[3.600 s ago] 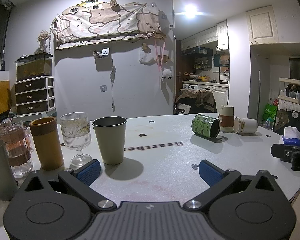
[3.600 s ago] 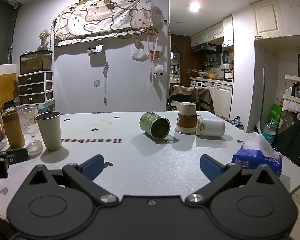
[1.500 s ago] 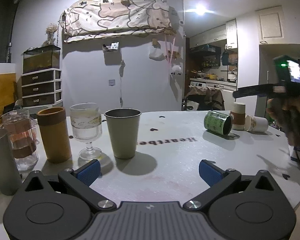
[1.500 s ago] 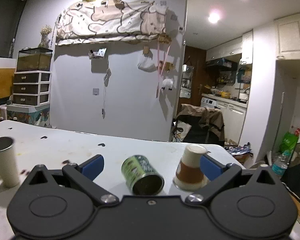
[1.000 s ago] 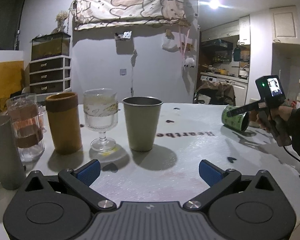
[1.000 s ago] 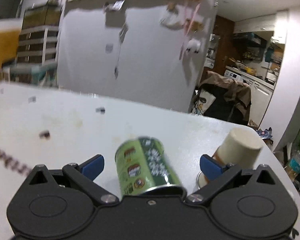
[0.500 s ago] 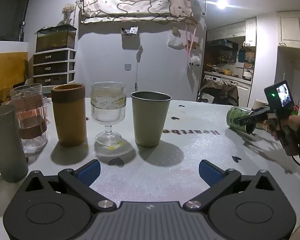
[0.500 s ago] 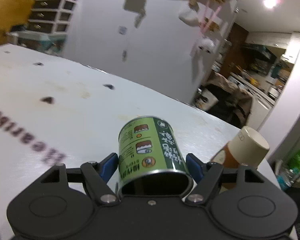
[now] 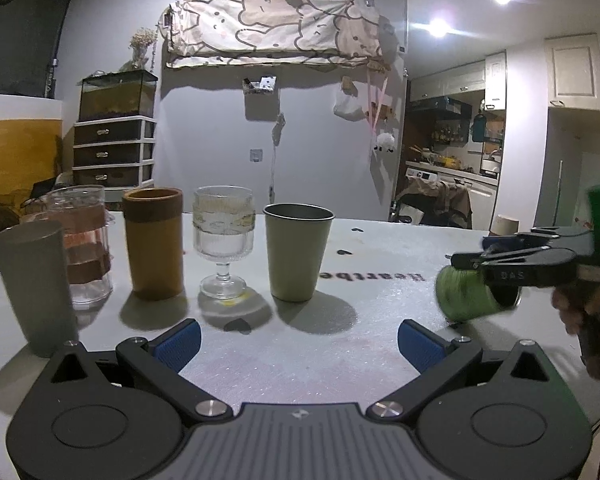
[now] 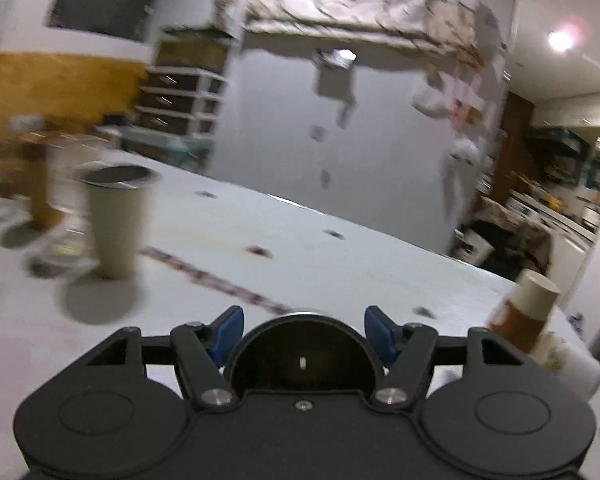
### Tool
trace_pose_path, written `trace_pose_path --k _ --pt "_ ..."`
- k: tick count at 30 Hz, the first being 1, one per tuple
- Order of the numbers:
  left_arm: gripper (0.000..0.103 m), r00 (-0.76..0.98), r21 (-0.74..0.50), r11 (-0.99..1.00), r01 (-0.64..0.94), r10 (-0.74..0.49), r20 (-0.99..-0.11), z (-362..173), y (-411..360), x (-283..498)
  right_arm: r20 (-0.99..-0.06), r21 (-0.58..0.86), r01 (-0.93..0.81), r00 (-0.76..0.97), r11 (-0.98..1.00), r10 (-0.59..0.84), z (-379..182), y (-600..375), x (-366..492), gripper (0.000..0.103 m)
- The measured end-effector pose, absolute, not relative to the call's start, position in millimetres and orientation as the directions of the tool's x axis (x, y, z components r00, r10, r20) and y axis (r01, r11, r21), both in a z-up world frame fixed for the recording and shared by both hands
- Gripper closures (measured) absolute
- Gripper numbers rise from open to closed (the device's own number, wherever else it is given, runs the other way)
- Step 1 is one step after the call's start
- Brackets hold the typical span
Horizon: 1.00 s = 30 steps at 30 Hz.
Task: Flip cup upright
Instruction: 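Lift the green tin with the right gripper and carry it toward the cup row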
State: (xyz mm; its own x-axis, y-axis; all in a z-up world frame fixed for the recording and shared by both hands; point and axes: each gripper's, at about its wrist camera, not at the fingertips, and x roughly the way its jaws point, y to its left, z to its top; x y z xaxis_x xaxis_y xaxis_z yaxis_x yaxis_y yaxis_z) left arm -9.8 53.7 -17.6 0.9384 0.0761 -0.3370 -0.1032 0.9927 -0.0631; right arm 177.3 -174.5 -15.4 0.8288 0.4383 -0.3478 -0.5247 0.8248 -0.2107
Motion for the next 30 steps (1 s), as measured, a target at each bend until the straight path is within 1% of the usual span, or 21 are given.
trace_pose_path --k 1,2,3,4,5,6,7,8,9,12,14,16,18,19,20,22,23,25,28,30 --pt "0.0 0.939 -0.062 0.992 -0.109 0.082 -0.335 -17.0 54.2 -13.0 -0.322 -0.211 -0.543 0.824 0.813 0.466 -13.5 -169.2 164.2 0.056" --pt "0.0 0.94 -0.062 0.992 -0.113 0.087 -0.331 -16.3 54.6 -16.1 -0.328 -0.199 -0.561 0.811 0.804 0.484 -11.8 -164.2 156.1 0.089" --pt "0.0 0.94 -0.062 0.991 -0.116 0.09 -0.328 -15.6 55.1 -18.6 -0.349 -0.17 -0.579 0.792 0.797 0.501 -11.5 -160.4 151.0 0.097" --pt "0.0 0.942 -0.064 0.991 -0.119 0.093 -0.324 -14.5 55.7 -22.3 -0.372 -0.145 -0.61 0.763 0.779 0.528 -14.6 -156.4 145.0 0.095" --pt "0.0 0.943 -0.064 0.991 -0.121 0.094 -0.32 -13.7 56.2 -25.5 -0.365 -0.148 -0.63 0.751 0.763 0.549 -18.9 -153.5 138.1 0.088" --pt "0.0 0.944 -0.062 0.991 -0.12 0.095 -0.315 -13.0 56.9 -28.3 -0.352 -0.173 -0.632 0.756 0.756 0.552 -22.9 -149.6 129.3 0.074" --pt "0.0 0.945 -0.059 0.991 -0.121 0.096 -0.313 -12.9 57.7 -29.9 -0.355 -0.207 -0.629 0.762 0.75 0.541 -28.0 -145.0 119.7 0.068" --pt "0.0 0.945 -0.059 0.991 -0.123 0.099 -0.312 -12.6 58.8 -30.7 -0.354 -0.238 -0.62 0.772 0.748 0.528 -30.9 -141.6 112.6 0.058" --pt "0.0 0.944 -0.06 0.99 -0.126 0.101 -0.314 -12.7 59.6 -30.5 -0.352 -0.257 -0.617 0.776 0.744 0.523 -34.0 -141.0 107.4 0.053" --pt "0.0 0.943 -0.065 0.989 -0.132 0.105 -0.316 -12.5 61.5 -27.8 -0.35 -0.249 -0.639 0.76 0.728 0.548 -34.7 -144.6 101.3 0.048" --pt "0.0 0.943 -0.068 0.99 -0.126 0.098 -0.317 -13.2 61.4 -27.9 -0.362 -0.243 -0.644 0.754 0.725 0.548 -33.6 -145.1 101.3 0.047" --pt "0.0 0.943 -0.071 0.99 -0.123 0.094 -0.318 -13.4 61.6 -27.5 -0.383 -0.25 -0.647 0.749 0.72 0.54 -33.4 -146.1 102.7 0.042" --pt "0.0 0.943 -0.073 0.99 -0.124 0.094 -0.321 -13.5 61.9 -25.9 -0.41 -0.258 -0.657 0.739 0.708 0.536 -34.4 -147.7 102.3 0.029" --pt "0.0 0.942 -0.073 0.99 -0.123 0.094 -0.322 -14.6 61.6 -26.8 -0.421 -0.268 -0.66 0.736 0.702 0.53 -35.8 -147.3 102.5 0.026" --pt "0.0 0.942 -0.076 0.99 -0.121 0.09 -0.324 -14.8 61.4 -25.6 -0.429 -0.283 -0.653 0.741 0.703 0.516 -37.5 -146.6 102.1 0.024" --pt "0.0 0.941 -0.078 0.991 -0.112 0.081 -0.328 -15.1 59.9 -24.3 -0.442 -0.305 -0.633 0.756 0.712 0.482 -41.5 -143.9 102.6 0.023" --pt "0.0 0.941 -0.078 0.991 -0.107 0.076 -0.329 -15.2 59.2 -24.0 -0.449 -0.318 -0.626 0.761 0.712 0.468 -43.8 -142.1 103.2 0.024" --pt "0.0 0.941 -0.074 0.992 -0.103 0.073 -0.33 -15.0 58.4 -23.5 -0.467 -0.333 -0.633 0.755 0.699 0.461 -49.2 -139.9 105.5 0.029" --pt "0.0 0.941 -0.072 0.992 -0.104 0.075 -0.329 -13.7 59.4 -21.2 -0.457 -0.345 -0.648 0.748 0.679 0.482 -51.4 -137.4 101.7 0.029" --pt "0.0 0.943 -0.072 0.992 -0.102 0.073 -0.325 -14.1 57.8 -19.1 -0.458 -0.318 -0.705 0.7 0.634 0.548 -50.3 -135.8 94.7 0.029"
